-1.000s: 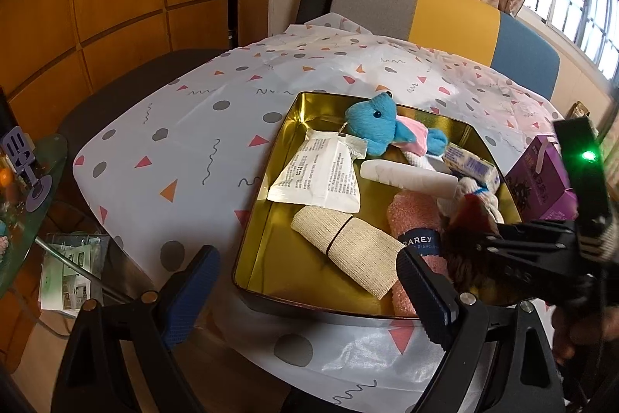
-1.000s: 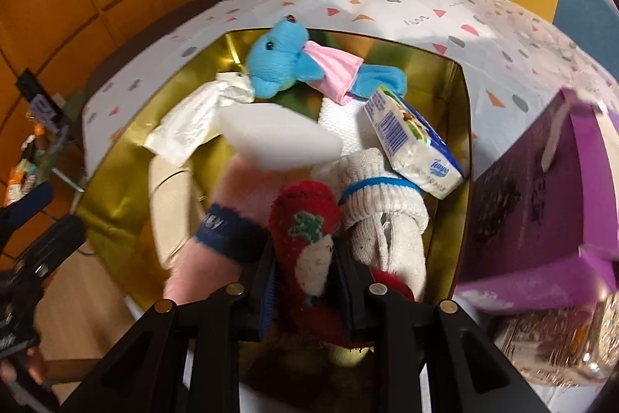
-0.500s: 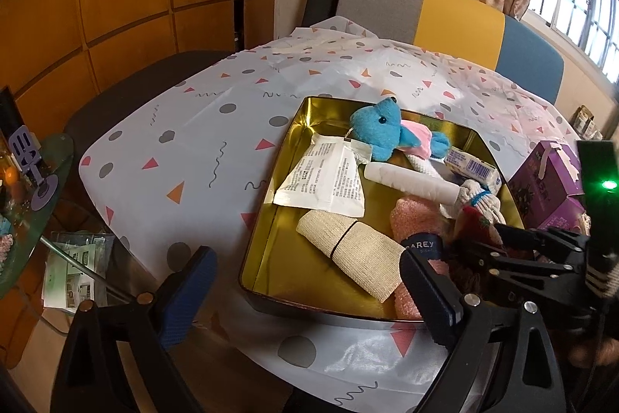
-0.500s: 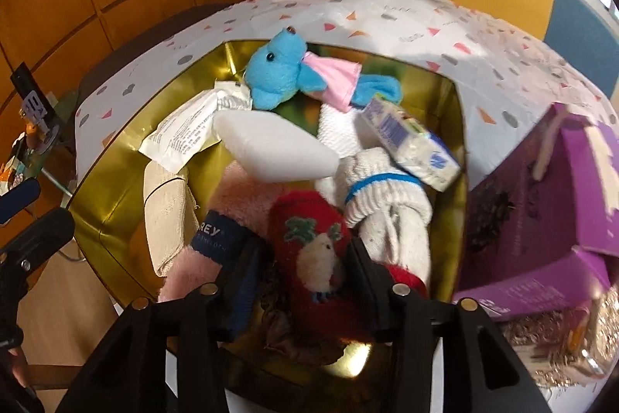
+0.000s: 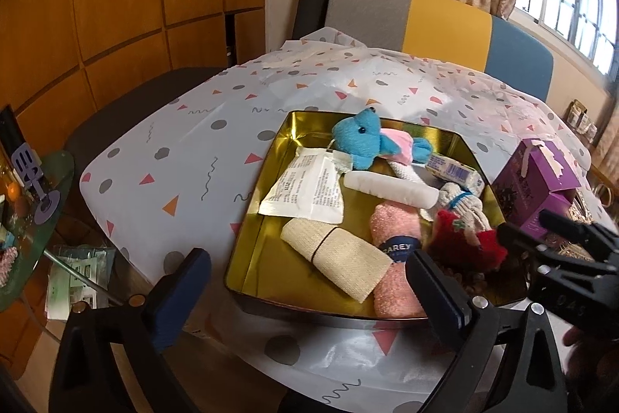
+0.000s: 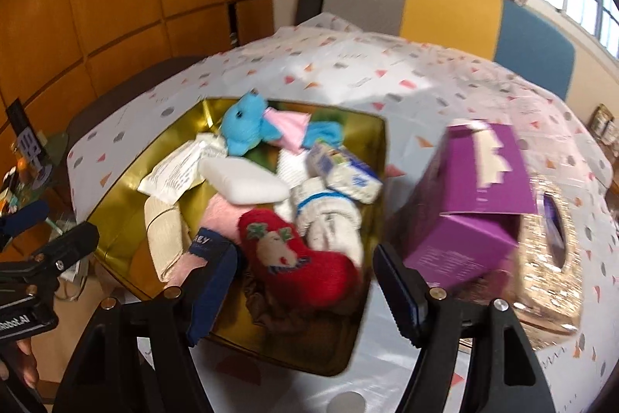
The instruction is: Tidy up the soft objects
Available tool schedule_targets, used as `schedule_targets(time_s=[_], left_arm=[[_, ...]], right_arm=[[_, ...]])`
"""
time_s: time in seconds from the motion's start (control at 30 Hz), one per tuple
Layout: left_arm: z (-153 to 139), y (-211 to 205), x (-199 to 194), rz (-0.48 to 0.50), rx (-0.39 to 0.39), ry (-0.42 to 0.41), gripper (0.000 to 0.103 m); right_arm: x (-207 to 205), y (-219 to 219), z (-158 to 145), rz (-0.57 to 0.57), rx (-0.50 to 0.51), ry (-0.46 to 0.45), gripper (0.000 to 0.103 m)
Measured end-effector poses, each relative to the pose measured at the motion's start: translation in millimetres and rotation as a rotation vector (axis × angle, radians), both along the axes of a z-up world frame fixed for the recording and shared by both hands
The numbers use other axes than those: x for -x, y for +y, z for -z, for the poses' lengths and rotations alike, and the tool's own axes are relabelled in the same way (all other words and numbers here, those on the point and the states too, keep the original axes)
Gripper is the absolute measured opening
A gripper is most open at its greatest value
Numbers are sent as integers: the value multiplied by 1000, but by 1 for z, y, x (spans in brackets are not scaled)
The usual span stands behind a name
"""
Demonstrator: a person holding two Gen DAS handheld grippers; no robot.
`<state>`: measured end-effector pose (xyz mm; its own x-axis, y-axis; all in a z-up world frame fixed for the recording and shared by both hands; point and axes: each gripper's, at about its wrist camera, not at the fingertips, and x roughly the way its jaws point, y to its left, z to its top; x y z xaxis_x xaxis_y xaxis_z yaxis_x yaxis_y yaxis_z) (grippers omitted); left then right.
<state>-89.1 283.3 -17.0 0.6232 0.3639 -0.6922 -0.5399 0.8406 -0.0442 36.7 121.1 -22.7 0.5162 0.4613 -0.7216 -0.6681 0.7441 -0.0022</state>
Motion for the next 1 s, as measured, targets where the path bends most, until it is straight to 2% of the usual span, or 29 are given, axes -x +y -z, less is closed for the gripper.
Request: schedule_targets(time_s=[0.37, 0.63, 0.83, 1.0], left_arm=[[-13, -37, -12, 83, -37, -26, 103], [-21, -77, -30, 174, -34, -59, 103], [-19, -98, -35, 148, -93, -53, 103], [-16, -91, -30, 118, -89, -57, 103]], right_arm=[[11, -58, -28, 196, -96, -92, 74], [19, -102, -31, 326, -97, -125, 74], [18, -122, -25, 381, -93, -109, 74], [20, -118, -18, 364, -89, -94, 74]])
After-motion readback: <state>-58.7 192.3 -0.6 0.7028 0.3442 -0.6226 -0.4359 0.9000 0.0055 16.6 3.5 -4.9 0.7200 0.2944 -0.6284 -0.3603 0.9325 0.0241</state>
